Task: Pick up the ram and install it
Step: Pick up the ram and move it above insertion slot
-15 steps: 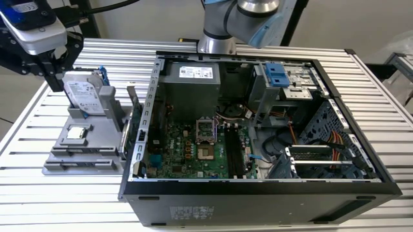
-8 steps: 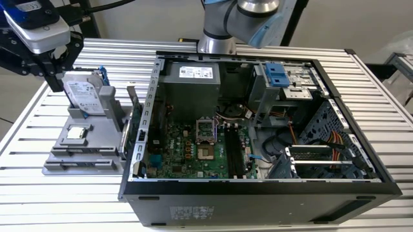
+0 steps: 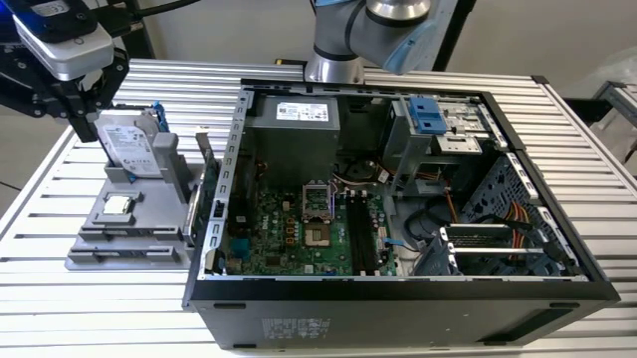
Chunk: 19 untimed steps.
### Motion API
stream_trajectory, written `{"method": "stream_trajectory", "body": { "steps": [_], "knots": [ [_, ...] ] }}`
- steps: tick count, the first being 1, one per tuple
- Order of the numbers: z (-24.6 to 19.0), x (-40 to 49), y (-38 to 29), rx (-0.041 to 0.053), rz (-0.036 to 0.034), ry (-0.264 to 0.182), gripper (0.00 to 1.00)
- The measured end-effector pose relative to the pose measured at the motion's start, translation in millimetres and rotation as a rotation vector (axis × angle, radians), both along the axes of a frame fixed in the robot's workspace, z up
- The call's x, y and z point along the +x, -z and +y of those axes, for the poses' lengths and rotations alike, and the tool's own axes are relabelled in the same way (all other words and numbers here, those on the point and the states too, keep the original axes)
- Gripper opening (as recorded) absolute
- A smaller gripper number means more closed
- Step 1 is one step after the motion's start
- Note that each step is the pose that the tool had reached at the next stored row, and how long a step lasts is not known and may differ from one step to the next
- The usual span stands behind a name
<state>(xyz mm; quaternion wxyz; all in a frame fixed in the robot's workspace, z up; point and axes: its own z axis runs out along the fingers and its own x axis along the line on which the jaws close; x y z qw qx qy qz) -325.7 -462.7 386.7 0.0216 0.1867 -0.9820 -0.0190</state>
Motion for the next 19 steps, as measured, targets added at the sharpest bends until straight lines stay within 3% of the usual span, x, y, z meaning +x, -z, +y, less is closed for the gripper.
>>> {"method": "stream_trajectory", "body": {
  "steps": [7, 8, 11, 12, 19],
  "knots": [
    [0.0, 0.0, 0.0, -0.0001, -0.0025, -0.035, 0.0],
    [0.1, 0.0, 0.0, -0.0002, -0.0075, -0.039, 0.0],
    [0.0, 0.0, -0.1, -0.0006, -0.0308, -0.049, 0.0],
    [0.0, 0.1, -0.2, -0.0008, -0.0335, -0.051, 0.0],
    [0.0, 0.0, 0.1, -0.0001, -0.0342, -0.078, 0.0]
  ]
}}
